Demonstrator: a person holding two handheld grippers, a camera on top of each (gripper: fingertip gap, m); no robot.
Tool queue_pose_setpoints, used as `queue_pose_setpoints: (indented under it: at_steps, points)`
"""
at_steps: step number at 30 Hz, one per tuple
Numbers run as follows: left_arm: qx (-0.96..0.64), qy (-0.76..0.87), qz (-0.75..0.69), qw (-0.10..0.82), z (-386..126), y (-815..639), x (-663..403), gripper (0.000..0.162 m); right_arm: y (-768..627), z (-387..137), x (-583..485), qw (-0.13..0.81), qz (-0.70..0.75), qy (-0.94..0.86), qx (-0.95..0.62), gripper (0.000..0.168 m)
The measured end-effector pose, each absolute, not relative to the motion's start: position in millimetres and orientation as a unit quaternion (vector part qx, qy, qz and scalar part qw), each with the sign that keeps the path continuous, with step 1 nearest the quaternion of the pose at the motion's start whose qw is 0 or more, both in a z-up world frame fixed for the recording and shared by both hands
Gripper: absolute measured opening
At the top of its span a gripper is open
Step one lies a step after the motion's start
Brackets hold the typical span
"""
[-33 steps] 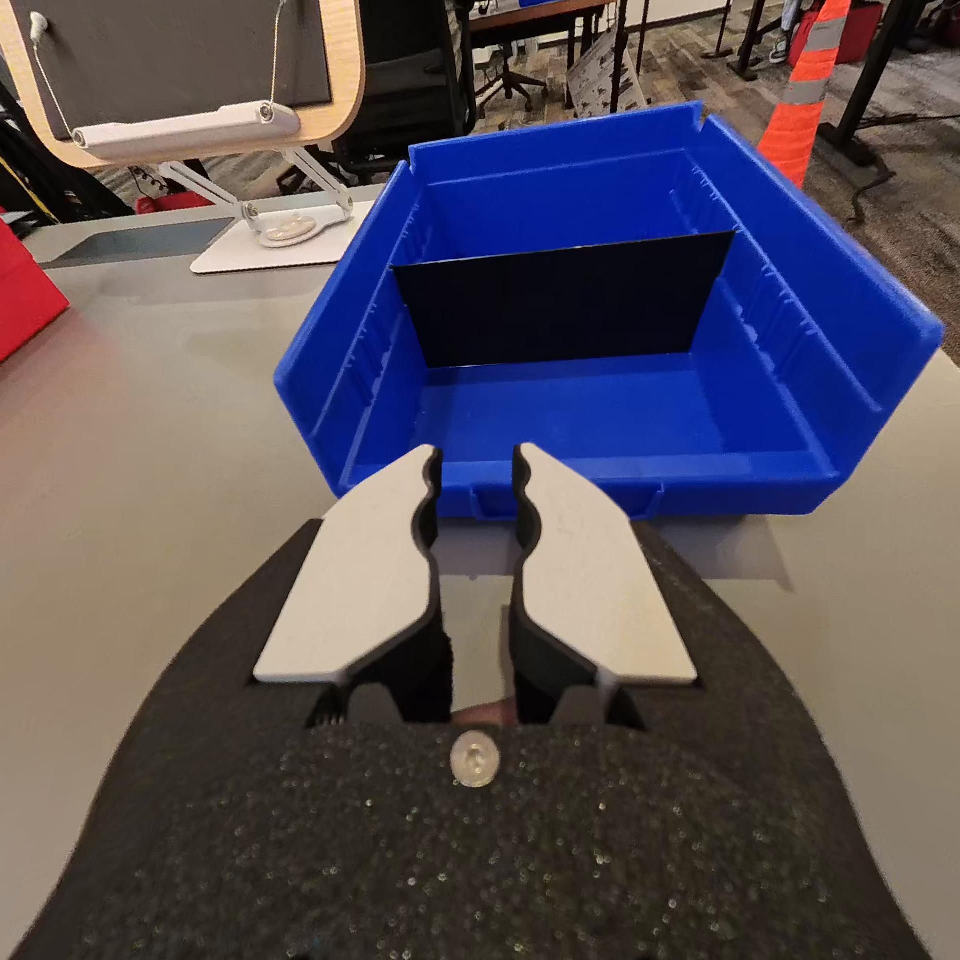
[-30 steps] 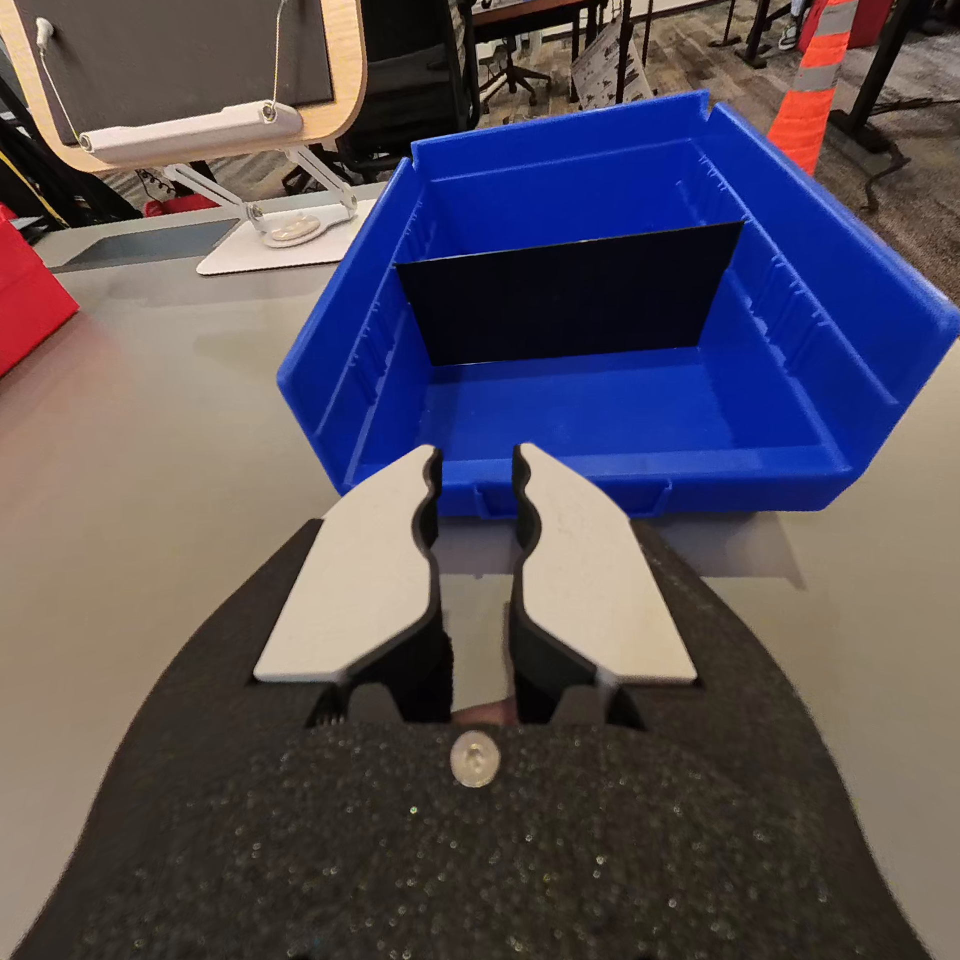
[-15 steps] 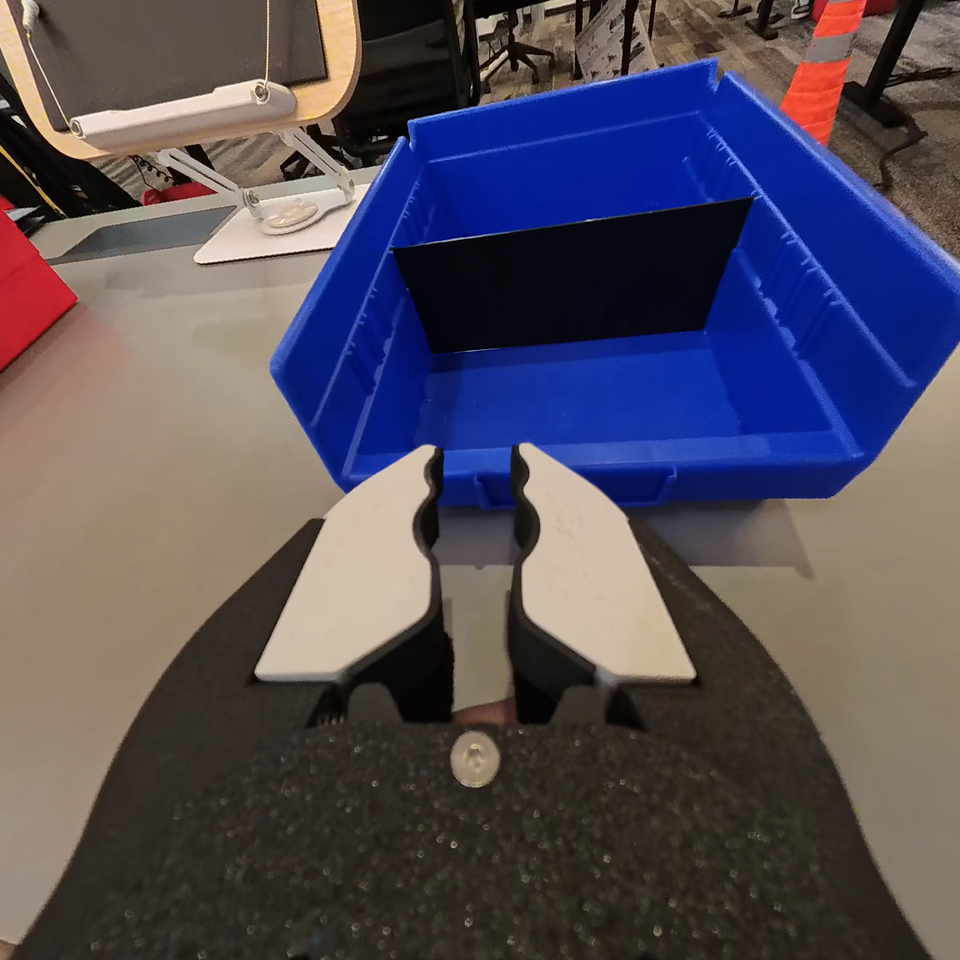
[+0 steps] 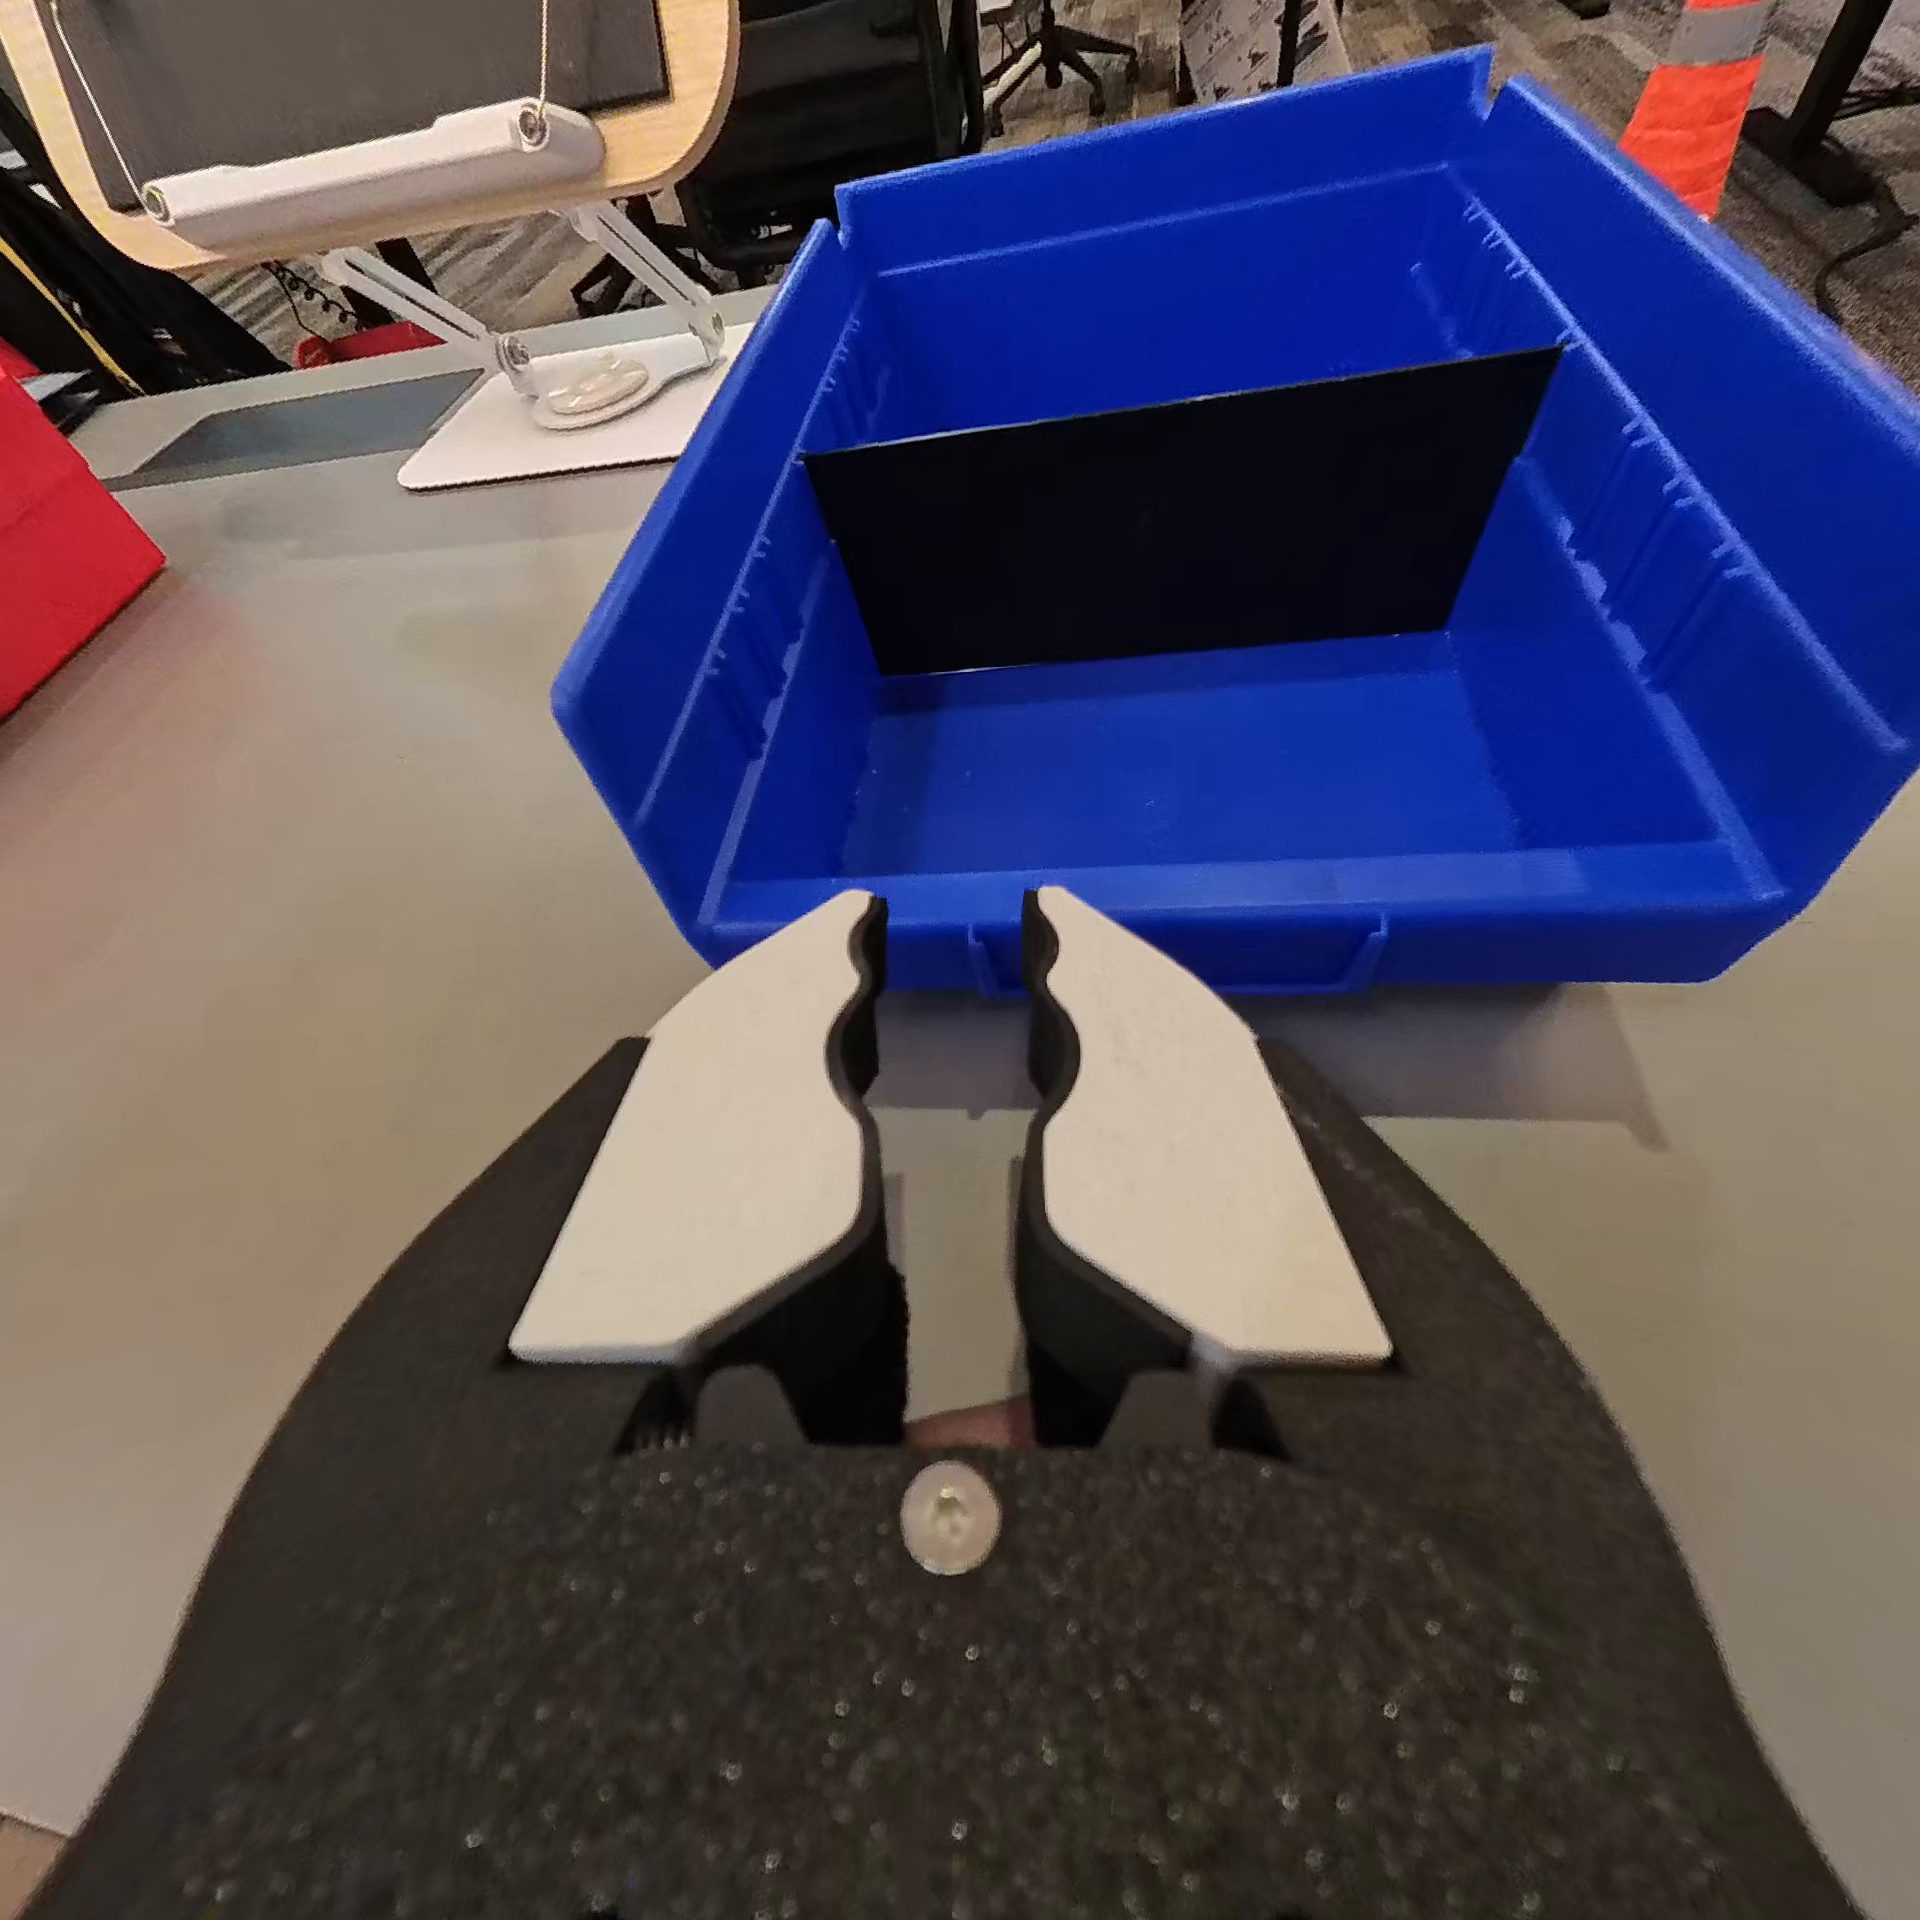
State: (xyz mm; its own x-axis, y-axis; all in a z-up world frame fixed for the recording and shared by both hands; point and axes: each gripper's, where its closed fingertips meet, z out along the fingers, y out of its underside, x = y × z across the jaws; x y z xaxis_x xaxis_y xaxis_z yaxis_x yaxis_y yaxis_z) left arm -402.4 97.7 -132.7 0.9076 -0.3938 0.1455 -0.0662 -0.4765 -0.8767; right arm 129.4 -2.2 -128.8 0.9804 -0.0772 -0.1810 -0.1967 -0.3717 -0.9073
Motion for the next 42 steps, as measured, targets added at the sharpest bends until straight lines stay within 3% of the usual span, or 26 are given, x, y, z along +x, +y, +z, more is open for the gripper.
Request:
queue_pose_setpoints:
  at_steps: [23, 35, 42]
  points:
    - [-0.846, 0.137, -0.171, 0.486, -136, 97, -401, 0.028, -2, -134, 125, 0.543, 0.059, 0.077, -0.834, 0.024]
    - [-0.833, 0.12, -0.098, 0.532, -122, 134, -425, 0.051, -1, -139, 117, 0.532, 0.075, 0.072, -0.84, 0.024]
    - [-0.835, 0.198, -0.106, 0.502, -119, 143, -405, 0.052, -1, -141, 116, 0.527, 0.082, 0.07, -0.843, 0.025]
